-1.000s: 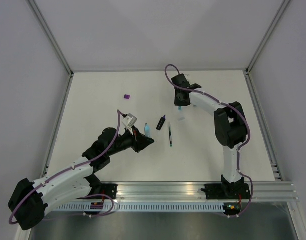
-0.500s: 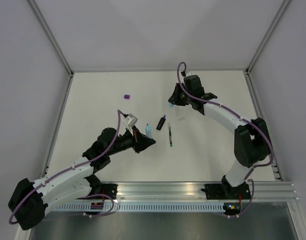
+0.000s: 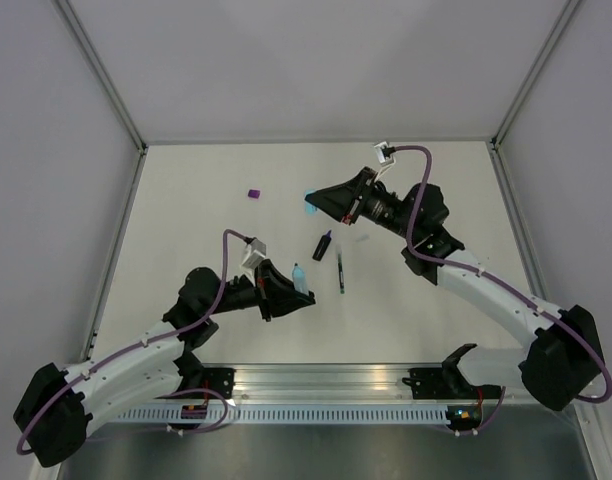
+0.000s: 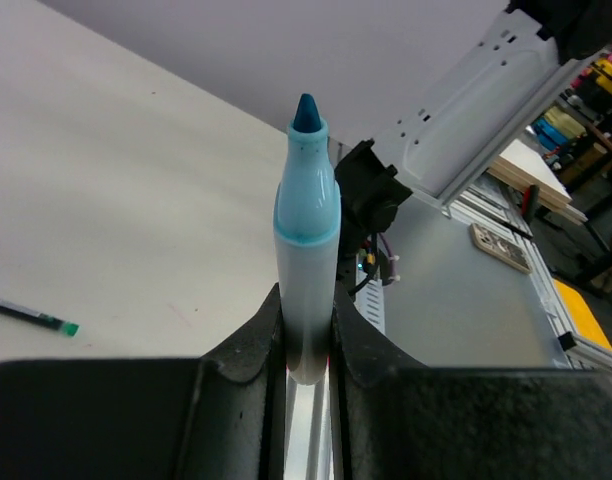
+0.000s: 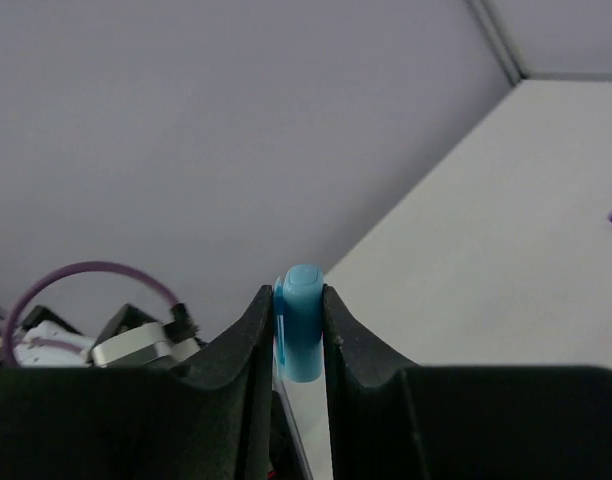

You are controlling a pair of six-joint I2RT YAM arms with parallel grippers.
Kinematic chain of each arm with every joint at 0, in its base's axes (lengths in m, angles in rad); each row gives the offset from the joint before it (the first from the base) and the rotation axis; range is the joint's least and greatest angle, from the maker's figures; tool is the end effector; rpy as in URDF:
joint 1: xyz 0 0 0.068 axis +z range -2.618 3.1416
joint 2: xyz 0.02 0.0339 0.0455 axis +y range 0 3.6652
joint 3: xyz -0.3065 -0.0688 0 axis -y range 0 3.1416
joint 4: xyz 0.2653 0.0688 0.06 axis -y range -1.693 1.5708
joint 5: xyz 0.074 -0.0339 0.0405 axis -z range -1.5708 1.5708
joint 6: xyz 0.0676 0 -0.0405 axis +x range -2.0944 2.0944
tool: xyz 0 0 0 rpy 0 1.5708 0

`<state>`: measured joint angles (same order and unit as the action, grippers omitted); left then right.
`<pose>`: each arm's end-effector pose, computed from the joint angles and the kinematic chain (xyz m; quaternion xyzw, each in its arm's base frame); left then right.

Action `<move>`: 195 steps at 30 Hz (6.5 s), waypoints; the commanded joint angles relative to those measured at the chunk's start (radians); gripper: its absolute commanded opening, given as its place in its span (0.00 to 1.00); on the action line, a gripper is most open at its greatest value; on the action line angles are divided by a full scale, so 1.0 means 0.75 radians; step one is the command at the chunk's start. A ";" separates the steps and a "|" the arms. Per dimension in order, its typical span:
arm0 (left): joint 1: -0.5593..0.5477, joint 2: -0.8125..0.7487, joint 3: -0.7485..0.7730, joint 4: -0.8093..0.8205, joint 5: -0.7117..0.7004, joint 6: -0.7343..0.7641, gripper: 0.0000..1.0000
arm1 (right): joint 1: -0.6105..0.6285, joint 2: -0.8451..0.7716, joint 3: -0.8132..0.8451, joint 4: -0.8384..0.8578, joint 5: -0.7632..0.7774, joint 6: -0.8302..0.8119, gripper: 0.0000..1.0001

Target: Insert the pens into the pen caps

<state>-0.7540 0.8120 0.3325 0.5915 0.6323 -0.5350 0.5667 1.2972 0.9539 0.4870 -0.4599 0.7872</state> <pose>0.1184 -0.1660 0.2811 0.2996 0.6043 -0.5914 0.4420 0.2711 0.2081 0.3951 -0.1012 0.6524 0.5774 0.4804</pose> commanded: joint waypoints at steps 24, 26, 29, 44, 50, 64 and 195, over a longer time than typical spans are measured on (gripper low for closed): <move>0.001 -0.115 -0.034 0.246 0.186 -0.068 0.02 | 0.453 -0.169 -0.249 0.500 0.061 -0.013 0.00; -0.001 -0.115 -0.034 0.246 0.186 -0.068 0.02 | 0.465 -0.175 -0.266 0.498 0.073 -0.027 0.00; 0.001 -0.117 -0.034 0.246 0.186 -0.068 0.02 | 0.488 -0.208 -0.298 0.502 0.085 -0.041 0.00; 0.001 -0.132 -0.036 0.236 0.178 -0.062 0.02 | 0.535 -0.304 -0.466 0.433 0.116 -0.160 0.00; 0.001 -0.123 -0.036 0.244 0.192 -0.058 0.02 | 0.539 -0.282 -0.474 0.422 0.098 -0.184 0.00; 0.001 -0.087 -0.022 0.257 0.233 -0.062 0.02 | 0.539 -0.345 -0.286 -0.169 0.014 -0.485 0.00; 0.214 0.899 0.352 -0.470 -0.227 -0.197 0.03 | 0.635 -0.662 -0.339 -0.835 1.358 -0.444 0.56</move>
<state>-0.5957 1.4429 0.5766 0.2115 0.4110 -0.6258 1.0428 0.8154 0.6998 -0.1680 0.5358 0.4683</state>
